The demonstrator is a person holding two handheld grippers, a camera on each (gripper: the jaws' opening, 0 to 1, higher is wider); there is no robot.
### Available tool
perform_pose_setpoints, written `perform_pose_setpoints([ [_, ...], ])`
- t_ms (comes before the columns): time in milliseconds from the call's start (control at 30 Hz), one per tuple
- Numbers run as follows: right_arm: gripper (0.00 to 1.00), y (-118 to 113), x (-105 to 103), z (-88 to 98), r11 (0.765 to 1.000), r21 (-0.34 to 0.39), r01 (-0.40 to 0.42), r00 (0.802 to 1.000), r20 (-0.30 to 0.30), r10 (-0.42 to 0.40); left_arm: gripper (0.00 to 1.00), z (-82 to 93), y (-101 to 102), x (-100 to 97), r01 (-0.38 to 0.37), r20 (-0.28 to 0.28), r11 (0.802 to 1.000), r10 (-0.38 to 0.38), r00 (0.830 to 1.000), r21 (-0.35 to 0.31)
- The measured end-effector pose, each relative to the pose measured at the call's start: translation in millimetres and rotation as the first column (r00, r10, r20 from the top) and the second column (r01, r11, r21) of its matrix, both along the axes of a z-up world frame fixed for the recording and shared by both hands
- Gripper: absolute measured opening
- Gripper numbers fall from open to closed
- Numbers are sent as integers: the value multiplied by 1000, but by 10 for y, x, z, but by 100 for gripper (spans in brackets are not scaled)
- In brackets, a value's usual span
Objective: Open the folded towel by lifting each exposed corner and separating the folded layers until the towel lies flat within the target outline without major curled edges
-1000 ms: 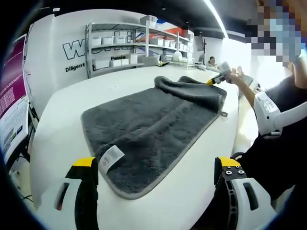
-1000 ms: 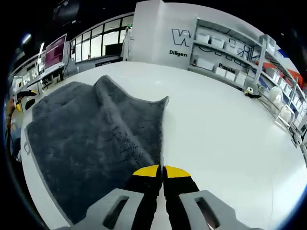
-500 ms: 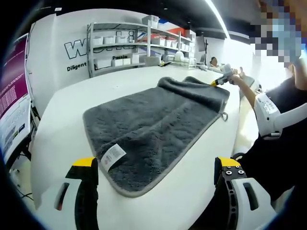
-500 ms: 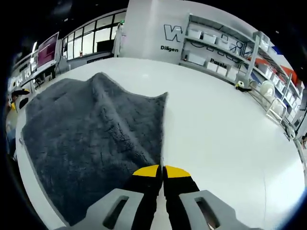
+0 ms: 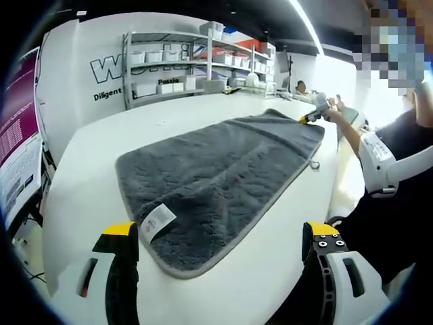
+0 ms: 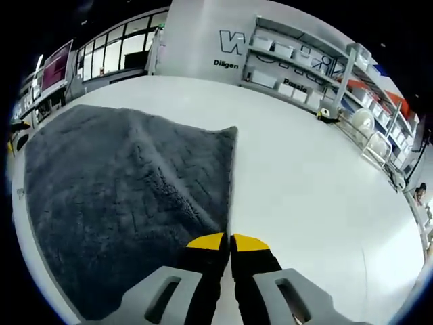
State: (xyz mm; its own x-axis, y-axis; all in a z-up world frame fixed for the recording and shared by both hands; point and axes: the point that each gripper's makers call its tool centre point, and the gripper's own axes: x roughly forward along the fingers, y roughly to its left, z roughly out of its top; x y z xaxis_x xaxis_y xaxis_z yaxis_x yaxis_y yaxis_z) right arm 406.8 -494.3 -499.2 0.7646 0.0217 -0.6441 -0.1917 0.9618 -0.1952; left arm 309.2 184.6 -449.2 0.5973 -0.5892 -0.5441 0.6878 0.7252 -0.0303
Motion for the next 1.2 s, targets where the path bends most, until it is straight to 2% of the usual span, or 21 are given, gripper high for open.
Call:
perform_pose_setpoints([
  [100, 5, -28, -2, 11, 1000, -14, 17, 1000, -5, -17, 99, 2, 4, -6, -2, 1, 1000, 2, 1000, 0],
  [233, 24, -95, -31, 91, 998, -41, 54, 999, 7, -54, 99, 33, 26, 14, -13, 8, 1000, 13, 1000, -9],
  [333, 31, -60, -64, 179, 997, -6, 75, 996, 41, -75, 99, 54, 51, 69, -42, 36, 999, 41, 998, 8],
  [433, 41, -8, -130, 185, 998, 9, 64, 997, 32, -65, 99, 65, 72, 111, -70, 48, 997, 68, 997, 25],
  [500, 53, 59, -206, 195, 999, 15, 52, 998, 25, -52, 99, 61, 61, 115, -66, 44, 998, 65, 997, 23],
  [567, 70, 132, -294, 171, 1000, -12, 21, 1000, -8, -21, 99, 73, 11, 122, -56, 38, 998, 56, 998, -2],
  [633, 87, 178, -347, 177, 1000, -27, 13, 1000, -16, -13, 99, 90, -28, 136, -54, 47, 999, 54, 997, -1],
  [700, 88, 243, -401, 231, 1000, -19, -12, 1000, -4, 12, 99, 92, -63, 160, -48, 50, 999, 48, 998, 2],
  [800, 92, 386, -472, 342, 998, 38, -44, 999, 33, 43, 99, 94, -98, 203, -48, 49, 999, 48, 998, -5],
  [900, 99, 536, -567, 362, 996, 56, -73, 997, 25, 72, 99, 105, -94, 253, -48, 48, 999, 49, 998, -10],
  [1033, 99, 792, -710, 358, 988, 86, -130, 992, 14, 129, 99, 112, -136, 319, -54, 44, 998, 55, 997, -29],
  [1200, 99, 954, -843, 349, 983, 86, -161, 987, 6, 161, 99, 181, -245, 417, -51, 51, 996, 54, 997, -66],
])
